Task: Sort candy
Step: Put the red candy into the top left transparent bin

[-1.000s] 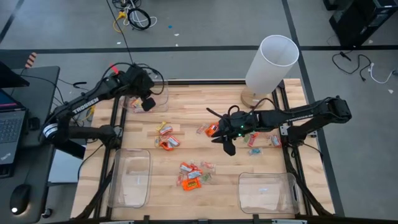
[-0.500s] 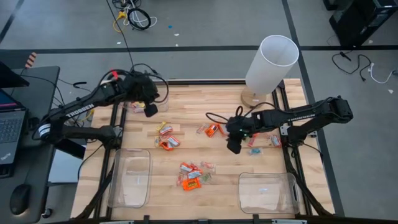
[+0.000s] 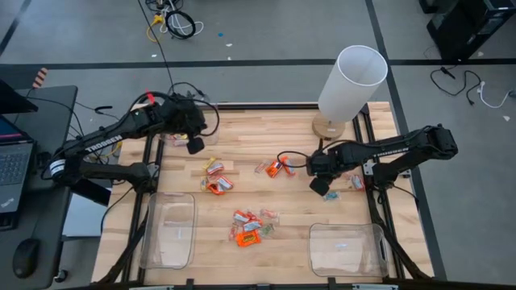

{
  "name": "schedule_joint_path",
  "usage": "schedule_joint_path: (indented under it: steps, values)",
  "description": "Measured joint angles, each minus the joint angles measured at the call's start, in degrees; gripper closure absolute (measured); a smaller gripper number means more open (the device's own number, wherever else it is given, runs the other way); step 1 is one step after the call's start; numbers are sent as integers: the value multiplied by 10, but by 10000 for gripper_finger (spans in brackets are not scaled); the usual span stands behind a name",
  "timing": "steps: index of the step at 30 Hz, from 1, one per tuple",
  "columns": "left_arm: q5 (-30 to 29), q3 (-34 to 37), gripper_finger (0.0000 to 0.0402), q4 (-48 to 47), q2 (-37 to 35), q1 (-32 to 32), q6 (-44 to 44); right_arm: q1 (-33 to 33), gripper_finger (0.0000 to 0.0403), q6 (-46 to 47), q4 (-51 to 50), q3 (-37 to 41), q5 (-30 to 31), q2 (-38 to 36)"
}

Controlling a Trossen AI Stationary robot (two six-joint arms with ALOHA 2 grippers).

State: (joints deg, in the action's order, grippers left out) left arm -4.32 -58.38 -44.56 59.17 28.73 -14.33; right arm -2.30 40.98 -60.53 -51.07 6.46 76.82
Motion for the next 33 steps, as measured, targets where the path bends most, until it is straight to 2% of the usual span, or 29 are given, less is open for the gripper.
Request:
schedule_joint_path:
  steps: [9,20,27,33]
  values:
    - [0,0,375,-19,0,0,4,0,300,-6,-21,0,12,-17]
    - [0,1,375,-22,0,0,13,0,300,-1,-25,9,55,-157]
    - [0,1,375,-23,0,0,14,-3,300,58,59,95,41,-220]
    - [0,1,375,-31,0,0,14,-18,300,137,117,167,19,-228]
